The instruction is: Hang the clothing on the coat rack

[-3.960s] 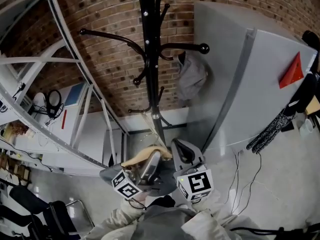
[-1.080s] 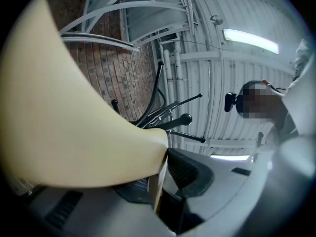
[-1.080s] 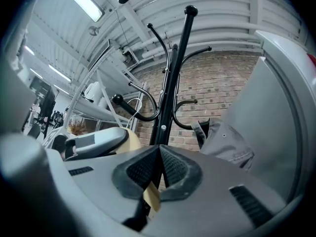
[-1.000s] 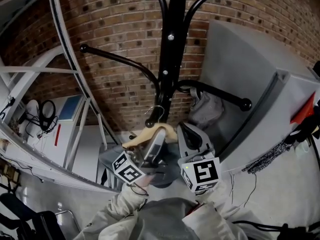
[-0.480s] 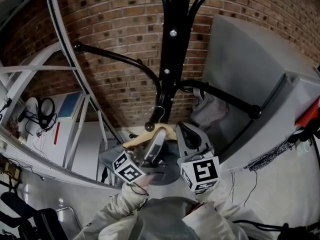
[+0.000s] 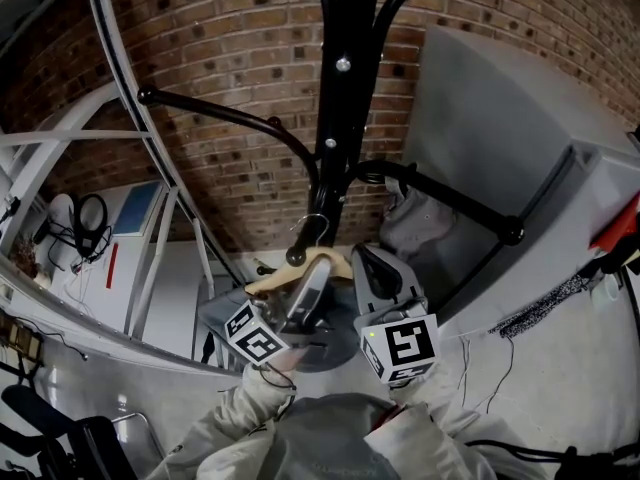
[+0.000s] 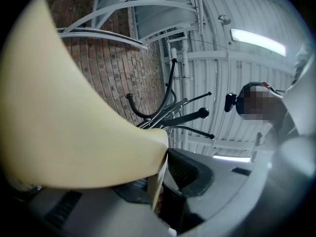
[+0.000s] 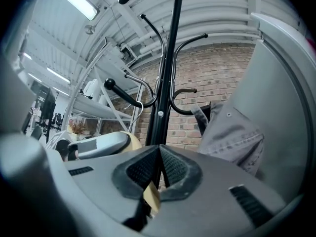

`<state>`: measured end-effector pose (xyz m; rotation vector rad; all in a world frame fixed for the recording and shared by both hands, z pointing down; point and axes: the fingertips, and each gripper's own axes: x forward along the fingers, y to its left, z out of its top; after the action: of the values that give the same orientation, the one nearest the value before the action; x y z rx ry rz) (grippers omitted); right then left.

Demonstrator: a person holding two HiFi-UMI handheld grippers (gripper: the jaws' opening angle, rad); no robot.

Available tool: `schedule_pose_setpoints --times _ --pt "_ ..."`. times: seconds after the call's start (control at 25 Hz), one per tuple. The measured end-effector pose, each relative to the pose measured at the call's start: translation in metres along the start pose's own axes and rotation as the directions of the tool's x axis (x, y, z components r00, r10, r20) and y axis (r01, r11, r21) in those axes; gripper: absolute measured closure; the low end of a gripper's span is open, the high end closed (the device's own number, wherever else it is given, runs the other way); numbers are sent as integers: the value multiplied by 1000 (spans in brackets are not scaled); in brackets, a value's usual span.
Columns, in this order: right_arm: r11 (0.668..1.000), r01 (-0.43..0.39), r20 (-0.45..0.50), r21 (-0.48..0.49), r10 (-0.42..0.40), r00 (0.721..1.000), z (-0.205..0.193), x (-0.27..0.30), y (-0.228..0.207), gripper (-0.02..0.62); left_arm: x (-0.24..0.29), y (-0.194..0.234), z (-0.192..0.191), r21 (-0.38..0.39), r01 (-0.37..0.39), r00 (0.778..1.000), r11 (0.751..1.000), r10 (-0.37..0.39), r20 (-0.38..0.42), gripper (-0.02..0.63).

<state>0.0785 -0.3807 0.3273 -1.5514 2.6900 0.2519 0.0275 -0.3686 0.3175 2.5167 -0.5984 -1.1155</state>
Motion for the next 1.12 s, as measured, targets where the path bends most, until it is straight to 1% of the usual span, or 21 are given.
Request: schedule_pose_setpoints --times 0.6,0.72,0.92,1.12 --pt "1000 11 -8 19 -11 1000 -7 -2 -5 571 4 5 -2 -28 13 1000 1000 -12 24 502" --pt "1000 10 -14 29 -10 1000 -13 -3 -4 571 3 7 -4 -35 7 999 999 -6 33 495" --pt "999 6 -21 38 -5 1000 -16 -7 -5 571 0 10 -8 -37 -22 999 999 23 29 492" --pt "999 -17 -24 41 18 1000 -16 -13 0 571 -10 16 -22 -36 -84 996 996 84 5 494"
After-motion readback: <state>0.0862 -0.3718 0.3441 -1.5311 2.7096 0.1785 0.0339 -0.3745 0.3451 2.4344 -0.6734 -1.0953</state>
